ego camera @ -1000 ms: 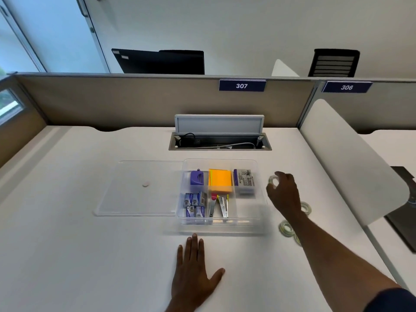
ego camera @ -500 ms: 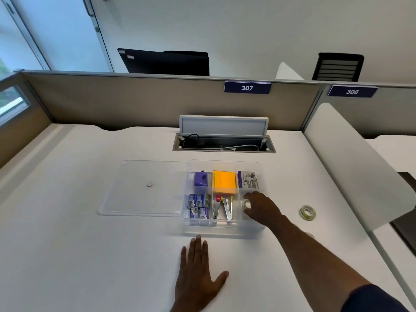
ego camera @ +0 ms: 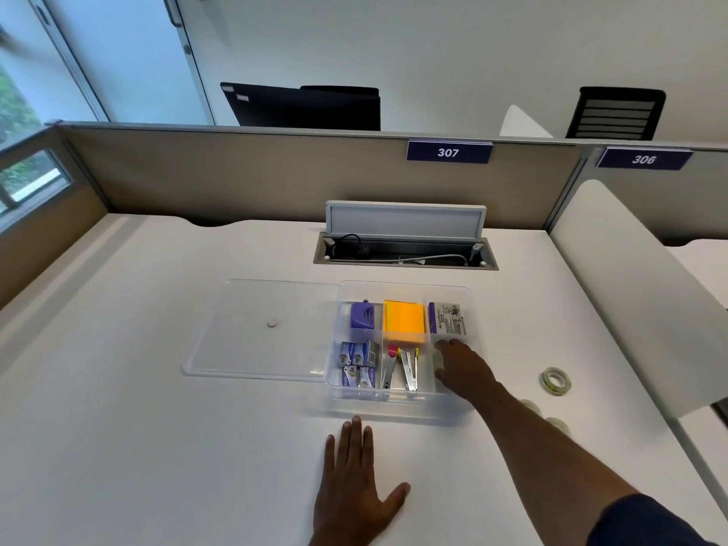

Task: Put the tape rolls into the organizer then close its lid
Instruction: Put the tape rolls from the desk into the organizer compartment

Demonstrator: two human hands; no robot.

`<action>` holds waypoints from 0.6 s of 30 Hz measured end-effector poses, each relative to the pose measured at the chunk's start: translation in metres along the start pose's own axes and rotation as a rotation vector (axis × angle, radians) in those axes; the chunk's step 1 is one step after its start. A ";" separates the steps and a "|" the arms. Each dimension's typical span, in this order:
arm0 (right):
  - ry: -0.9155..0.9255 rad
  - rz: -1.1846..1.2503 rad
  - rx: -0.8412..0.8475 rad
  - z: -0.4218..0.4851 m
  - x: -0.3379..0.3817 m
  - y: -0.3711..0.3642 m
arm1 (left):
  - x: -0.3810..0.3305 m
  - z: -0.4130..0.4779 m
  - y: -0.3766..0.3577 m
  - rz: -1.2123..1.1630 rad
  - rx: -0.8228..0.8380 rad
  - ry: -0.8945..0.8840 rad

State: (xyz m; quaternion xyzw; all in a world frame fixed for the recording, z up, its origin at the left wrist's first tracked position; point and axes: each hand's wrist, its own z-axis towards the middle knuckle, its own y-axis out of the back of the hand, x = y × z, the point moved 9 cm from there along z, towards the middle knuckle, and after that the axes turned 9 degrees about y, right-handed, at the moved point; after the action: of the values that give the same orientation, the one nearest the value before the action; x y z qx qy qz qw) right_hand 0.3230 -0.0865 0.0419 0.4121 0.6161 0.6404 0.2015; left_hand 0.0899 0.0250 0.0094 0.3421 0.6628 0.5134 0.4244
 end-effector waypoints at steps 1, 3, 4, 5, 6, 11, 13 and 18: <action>0.000 -0.004 -0.001 0.000 0.000 0.000 | 0.000 0.000 0.000 -0.005 -0.002 -0.003; -0.004 0.011 -0.021 -0.002 0.000 0.005 | -0.001 -0.001 -0.003 0.001 0.018 -0.009; -0.007 0.029 -0.053 -0.003 0.000 0.010 | -0.001 -0.001 -0.004 -0.003 0.022 -0.013; -0.010 0.042 -0.103 -0.005 0.000 0.017 | -0.001 -0.002 -0.005 -0.016 0.017 -0.020; -0.009 0.046 -0.175 -0.007 0.000 0.027 | 0.000 -0.002 -0.005 -0.031 0.009 -0.023; -0.140 0.038 -0.546 -0.033 -0.021 0.081 | 0.001 -0.002 -0.011 -0.008 0.031 -0.029; -0.281 0.104 -0.648 -0.053 -0.043 0.093 | 0.001 -0.002 -0.011 -0.019 0.010 -0.040; -0.589 0.189 -0.441 -0.094 -0.105 0.071 | 0.001 -0.001 -0.016 -0.010 0.032 -0.043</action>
State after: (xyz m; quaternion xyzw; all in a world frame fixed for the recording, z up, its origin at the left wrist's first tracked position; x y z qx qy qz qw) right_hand 0.3282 -0.2370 0.0895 0.5800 0.3384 0.6276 0.3940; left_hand 0.0880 0.0218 -0.0059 0.3564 0.6632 0.4933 0.4357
